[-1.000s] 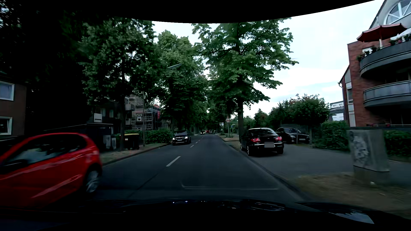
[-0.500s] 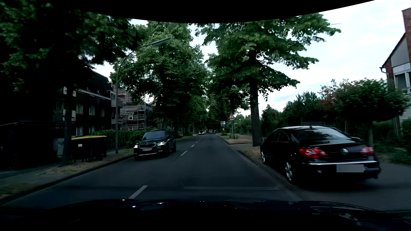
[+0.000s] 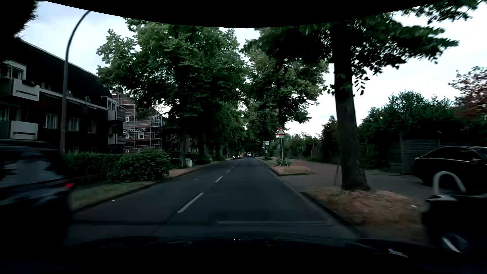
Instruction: Follow the waypoints while adhering to traffic rules and regulations
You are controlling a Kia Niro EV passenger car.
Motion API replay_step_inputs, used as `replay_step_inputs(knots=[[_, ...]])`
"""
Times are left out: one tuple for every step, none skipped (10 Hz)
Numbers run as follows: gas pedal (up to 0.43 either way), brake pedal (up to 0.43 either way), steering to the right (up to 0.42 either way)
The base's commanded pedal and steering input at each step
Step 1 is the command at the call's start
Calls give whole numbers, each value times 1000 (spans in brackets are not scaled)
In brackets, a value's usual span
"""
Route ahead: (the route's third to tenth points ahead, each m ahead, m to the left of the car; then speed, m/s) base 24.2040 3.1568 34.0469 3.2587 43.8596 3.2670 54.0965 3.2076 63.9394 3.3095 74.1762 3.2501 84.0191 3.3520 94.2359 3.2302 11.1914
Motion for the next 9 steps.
replay_step_inputs(knots=[[177, 0, -3], [177, 0, -3], [177, 0, -3], [177, 0, -3], [177, 0, -3], [177, 0, -3], [177, 0, -3], [189, 0, -3], [209, 0, -3]])
